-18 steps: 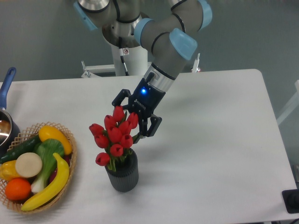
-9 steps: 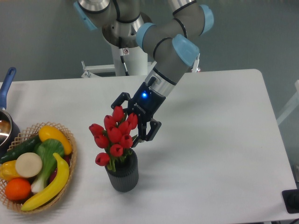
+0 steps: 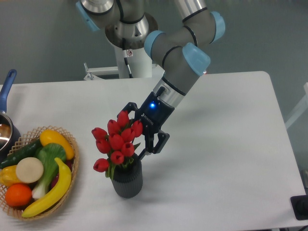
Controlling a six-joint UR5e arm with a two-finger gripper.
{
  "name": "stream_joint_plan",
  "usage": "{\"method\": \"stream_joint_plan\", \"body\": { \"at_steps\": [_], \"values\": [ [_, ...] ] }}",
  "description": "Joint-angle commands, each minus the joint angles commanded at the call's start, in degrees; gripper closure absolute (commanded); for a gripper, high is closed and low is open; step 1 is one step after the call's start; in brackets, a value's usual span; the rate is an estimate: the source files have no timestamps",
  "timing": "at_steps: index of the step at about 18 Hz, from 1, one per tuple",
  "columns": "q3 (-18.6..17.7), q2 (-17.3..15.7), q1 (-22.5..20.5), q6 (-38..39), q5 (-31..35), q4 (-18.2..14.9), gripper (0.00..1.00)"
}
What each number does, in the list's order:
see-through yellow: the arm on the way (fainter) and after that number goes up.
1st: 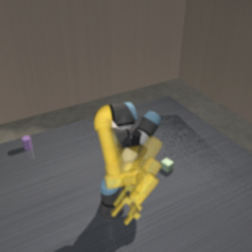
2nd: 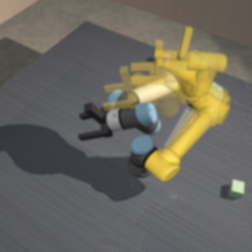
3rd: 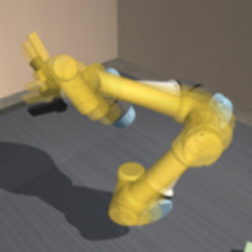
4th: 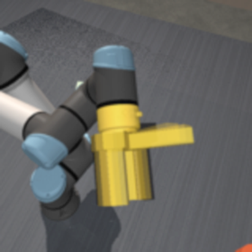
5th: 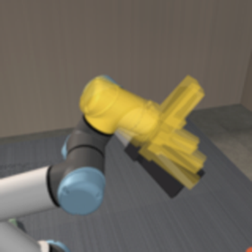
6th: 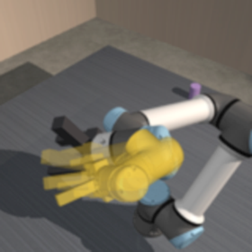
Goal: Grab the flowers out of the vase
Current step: 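Lower the open gripper around the tulip stems just below the blooms, then close the gripper on the tulip stems, tilting the bunch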
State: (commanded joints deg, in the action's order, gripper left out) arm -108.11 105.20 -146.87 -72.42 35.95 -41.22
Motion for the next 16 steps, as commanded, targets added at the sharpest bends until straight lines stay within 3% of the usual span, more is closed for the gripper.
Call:
{"method": "stream_joint_plan", "body": {
  "at_steps": [16],
  "values": [
    [1.32, 2.55, 1.67, -0.26, -2.99, 0.18, 0.00]
  ]
}}
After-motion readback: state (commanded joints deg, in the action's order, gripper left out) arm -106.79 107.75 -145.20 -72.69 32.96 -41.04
